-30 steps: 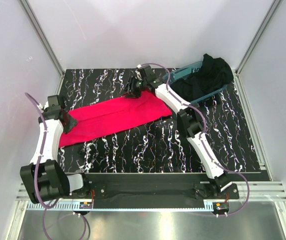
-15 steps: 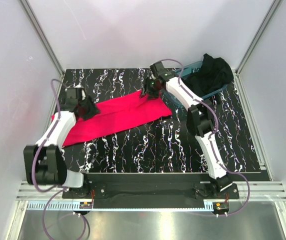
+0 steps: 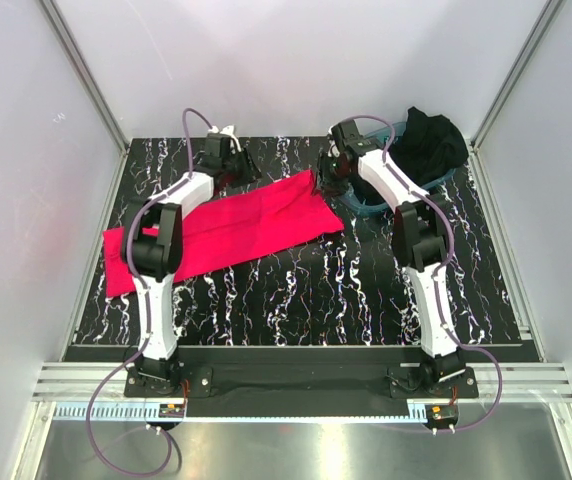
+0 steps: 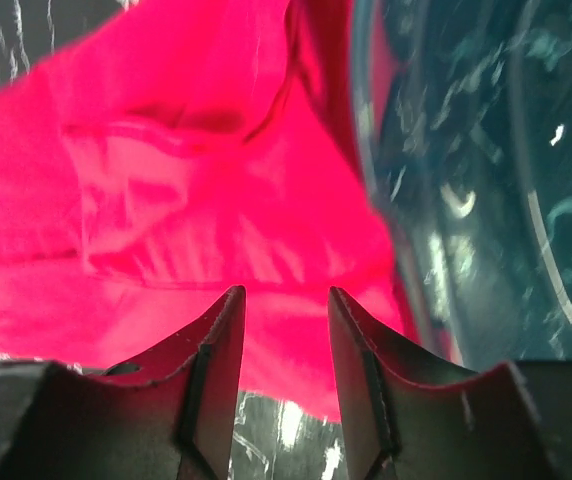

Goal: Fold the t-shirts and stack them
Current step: Fold the tshirt

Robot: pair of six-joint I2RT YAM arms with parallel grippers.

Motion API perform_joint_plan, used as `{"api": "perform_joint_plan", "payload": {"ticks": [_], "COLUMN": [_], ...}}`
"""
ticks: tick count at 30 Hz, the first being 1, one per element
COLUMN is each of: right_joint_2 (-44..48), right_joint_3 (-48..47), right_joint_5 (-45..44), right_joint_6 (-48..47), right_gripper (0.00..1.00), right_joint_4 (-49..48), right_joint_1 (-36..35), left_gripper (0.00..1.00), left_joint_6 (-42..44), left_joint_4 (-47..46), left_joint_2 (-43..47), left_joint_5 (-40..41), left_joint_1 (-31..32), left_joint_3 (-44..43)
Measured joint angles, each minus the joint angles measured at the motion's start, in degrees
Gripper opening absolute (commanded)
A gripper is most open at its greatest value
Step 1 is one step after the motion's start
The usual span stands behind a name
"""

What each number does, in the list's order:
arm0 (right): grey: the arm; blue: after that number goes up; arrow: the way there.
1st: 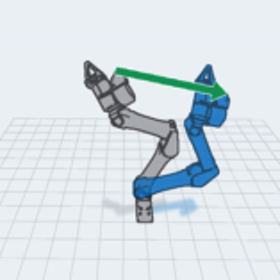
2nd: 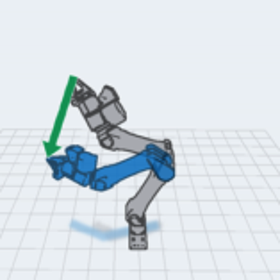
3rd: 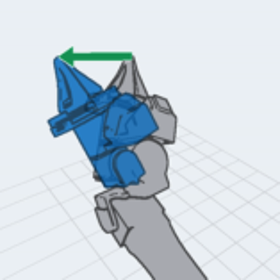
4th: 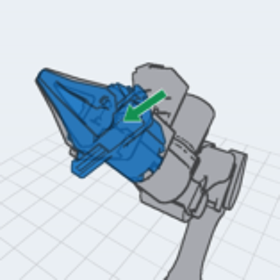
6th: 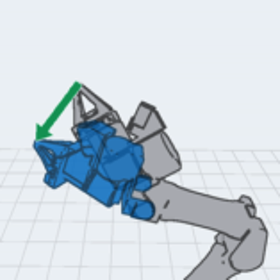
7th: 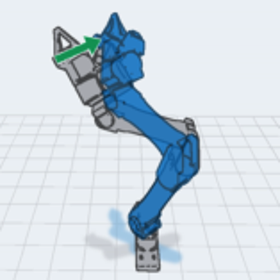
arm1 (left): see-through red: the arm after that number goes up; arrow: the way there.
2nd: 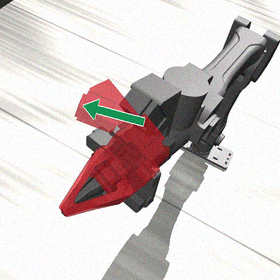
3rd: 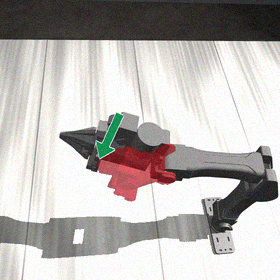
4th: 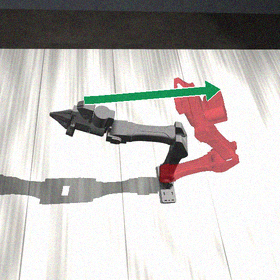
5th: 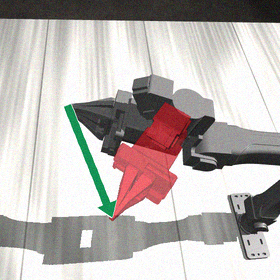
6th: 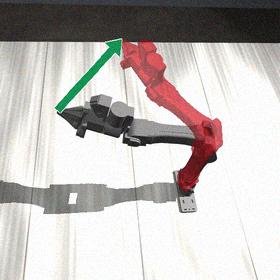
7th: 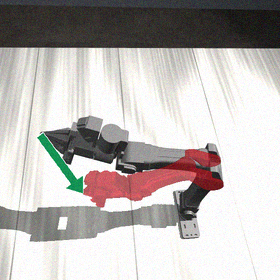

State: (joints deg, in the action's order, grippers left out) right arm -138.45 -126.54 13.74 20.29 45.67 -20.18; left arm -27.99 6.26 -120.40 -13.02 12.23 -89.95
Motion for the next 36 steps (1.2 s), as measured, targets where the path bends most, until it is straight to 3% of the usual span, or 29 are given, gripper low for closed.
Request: {"api": "perform_joint_plan", "payload": {"ticks": [5,15,26,31,36], "right_joint_2": [5.8,10.6,11.1,11.5,11.5], "right_joint_3": [7.7,12.4,17.6,20.0,20.1], "right_joint_5": [2.7,5.4,6.8,7.0,6.7], "right_joint_6": [0.0,0.1,1.0,1.8,2.2], "right_gripper": [0.45,0.44,0.42,0.39,0.27], "right_joint_4": [-1.5,-4.3,-5.9,-6.8,-7.0], "right_joint_1": [-0.4,-0.5,-0.5,-0.5,-0.8], "left_gripper": [0.42,0.36,0.38,0.30,0.11], "left_joint_6": [0.8,0.0,-0.6,-0.9,-1.0], "left_joint_4": [-0.1,0.1,0.1,0.1,0.0], "left_joint_2": [-5.9,-6.2,-6.2,-6.2,-6.2], "left_joint_5": [-0.3,-0.4,-0.5,-0.4,0.2], "left_joint_1": [0.8,1.4,3.5,3.5,3.5], "left_joint_3": [-5.1,-3.1,0.5,0.5,0.5]}}
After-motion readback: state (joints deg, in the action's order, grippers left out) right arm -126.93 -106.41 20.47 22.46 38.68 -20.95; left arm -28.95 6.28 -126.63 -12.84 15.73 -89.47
